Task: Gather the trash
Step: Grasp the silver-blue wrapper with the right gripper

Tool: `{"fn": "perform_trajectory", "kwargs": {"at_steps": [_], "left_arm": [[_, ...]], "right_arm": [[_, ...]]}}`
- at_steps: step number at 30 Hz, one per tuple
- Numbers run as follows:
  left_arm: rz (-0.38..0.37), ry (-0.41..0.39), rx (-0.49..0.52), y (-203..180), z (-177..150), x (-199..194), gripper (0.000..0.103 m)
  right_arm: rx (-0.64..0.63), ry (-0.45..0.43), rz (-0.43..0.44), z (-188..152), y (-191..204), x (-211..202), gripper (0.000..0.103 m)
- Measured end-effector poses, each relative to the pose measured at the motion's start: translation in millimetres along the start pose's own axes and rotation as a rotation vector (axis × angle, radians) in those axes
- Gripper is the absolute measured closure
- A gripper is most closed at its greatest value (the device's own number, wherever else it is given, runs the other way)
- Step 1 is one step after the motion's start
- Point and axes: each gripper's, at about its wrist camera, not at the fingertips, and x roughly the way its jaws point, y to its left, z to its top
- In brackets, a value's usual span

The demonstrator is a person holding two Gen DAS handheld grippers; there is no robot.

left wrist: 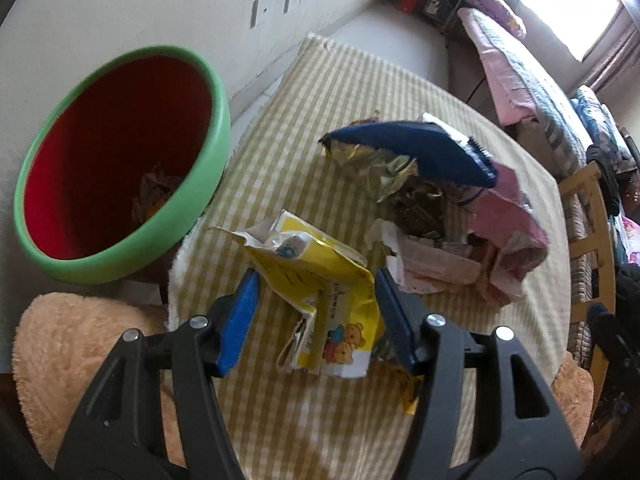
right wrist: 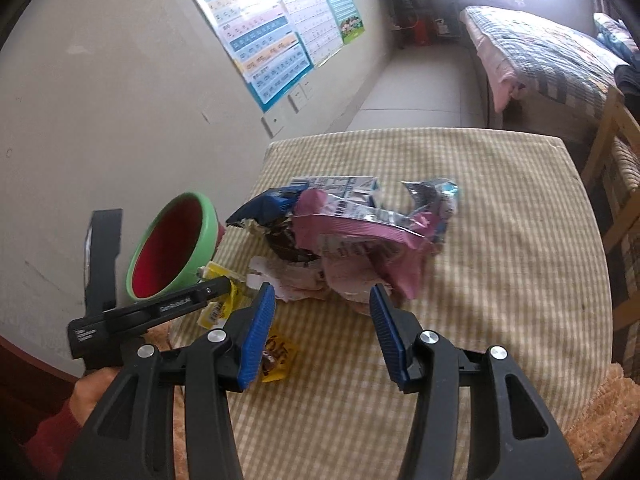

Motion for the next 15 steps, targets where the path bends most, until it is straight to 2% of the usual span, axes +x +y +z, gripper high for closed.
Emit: {"fn": "perform_trajectory", "kwargs": {"at_steps": [5,6,8,9,10,15], "left_arm": [[-0.018,0.020,-0.033,1.9,0.7,12.1,0.048],[-0.025,0.021,-0.036,2.2,0.7,12.1,0.052],[-0.029,0.021,-0.031,1.0,0.0,10.8,0.073],[-0.018,0.022,-0.020,0.3,-1.4,9.7,0.079],[-0.023,0.026,-0.014,1.0,-2.7,8.8,0.083],[-0.043,0.033,-0.032,7.6,-13.3,2.4,0.085]], "right_arm": [[0.027,0.012,-0.012,-3.6,-11.0,0.2,0.054],[0.031,0.014,-0.014,-4.9,-12.5,-0.1,0.054],[0.033,0.015,-0.018,-6.0,-14.3,-0.8,0.054],[0.033,0.017,-0.020,-5.6,-14.5,-0.3,0.054],[0.034,0.018,-0.021,-5.3,-14.8,-0.1,0.054],[0.040,0.026,-0.031,-0.1,-23.1,2.2,0.054]]}}
